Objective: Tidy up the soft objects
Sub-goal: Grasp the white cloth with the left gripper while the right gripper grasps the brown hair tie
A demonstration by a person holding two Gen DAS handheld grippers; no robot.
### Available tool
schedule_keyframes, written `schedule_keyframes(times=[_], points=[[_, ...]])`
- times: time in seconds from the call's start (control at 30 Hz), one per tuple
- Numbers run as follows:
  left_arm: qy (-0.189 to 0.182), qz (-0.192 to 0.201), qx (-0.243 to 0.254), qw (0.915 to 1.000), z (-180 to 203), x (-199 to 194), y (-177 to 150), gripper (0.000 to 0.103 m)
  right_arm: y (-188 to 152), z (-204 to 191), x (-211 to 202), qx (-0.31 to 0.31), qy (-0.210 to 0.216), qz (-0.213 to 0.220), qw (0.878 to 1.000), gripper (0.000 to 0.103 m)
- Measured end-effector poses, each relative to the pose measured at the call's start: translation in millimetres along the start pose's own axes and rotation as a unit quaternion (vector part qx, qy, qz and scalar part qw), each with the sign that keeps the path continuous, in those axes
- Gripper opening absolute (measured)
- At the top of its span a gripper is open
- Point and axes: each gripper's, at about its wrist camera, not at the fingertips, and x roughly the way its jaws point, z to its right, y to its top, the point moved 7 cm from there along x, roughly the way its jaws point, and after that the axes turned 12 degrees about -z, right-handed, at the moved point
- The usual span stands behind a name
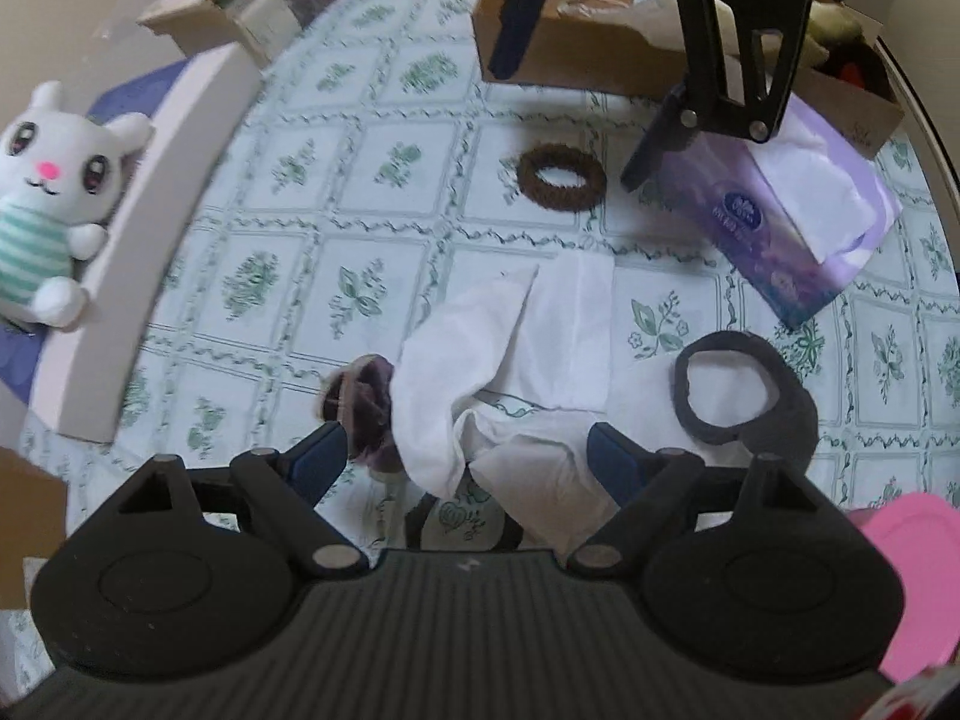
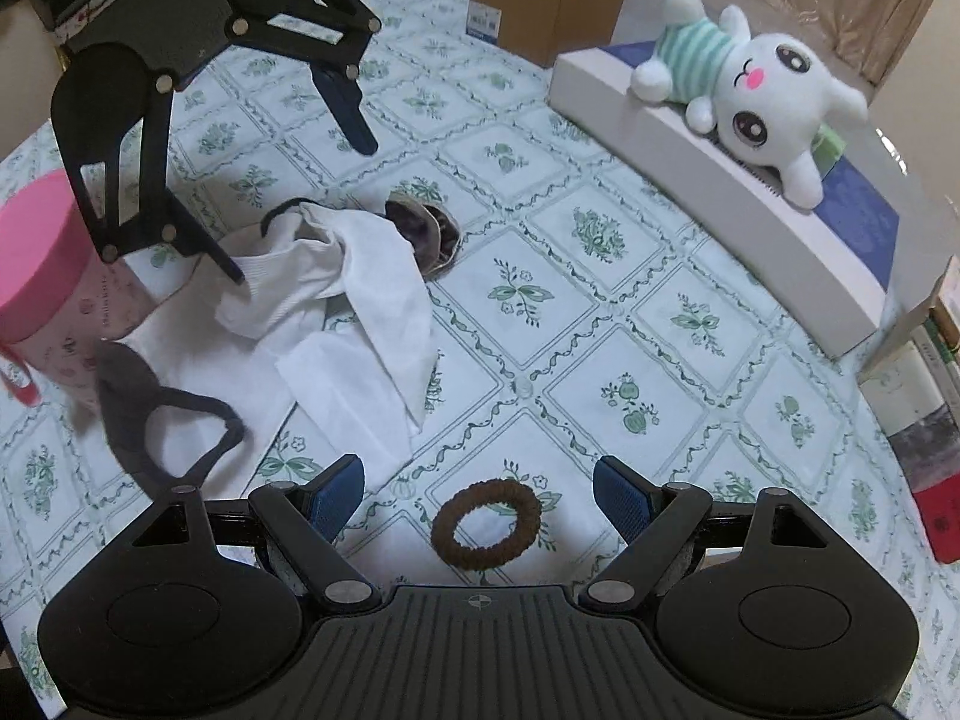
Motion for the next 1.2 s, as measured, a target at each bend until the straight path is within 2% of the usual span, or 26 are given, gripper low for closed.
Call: schedule_keyframes(times=[0.27, 0.37, 0.57, 0.63, 0.73, 1.0, 1.2], points=[[-0.018, -0.001, 0.015, 0.9997, 2, 23, 6, 0.079, 1, 0, 20, -0.008, 0.005, -0.020, 1.000, 0.083], [-0.024, -0.006, 0.021, 0.9995, 3, 30, 10, 0.072, 2, 2, 24, -0.003, 0.008, -0.020, 1.000, 0.083], [-0.031, -0.012, 0.033, 0.9989, 10, 31, 16, 0.042, -1, 3, 28, -0.004, 0.005, -0.024, 1.000, 0.083], [-0.030, -0.013, 0.037, 0.9988, 14, 29, 17, 0.026, -1, 4, 27, -0.001, 0.006, -0.022, 1.000, 0.083], [-0.022, -0.017, 0.053, 0.9982, 22, 27, 20, 0.015, -2, 4, 26, 0.004, 0.005, -0.020, 1.000, 0.083], [-0.013, 0.037, 0.044, 0.9983, 18, 10, 45, 0.012, -5, 2, 23, -0.003, 0.010, -0.021, 1.000, 0.083], [-0.011, 0.036, 0.052, 0.9980, 19, 25, 58, 0.011, -7, -2, 34, -0.010, 0.017, -0.040, 0.999, 0.083]])
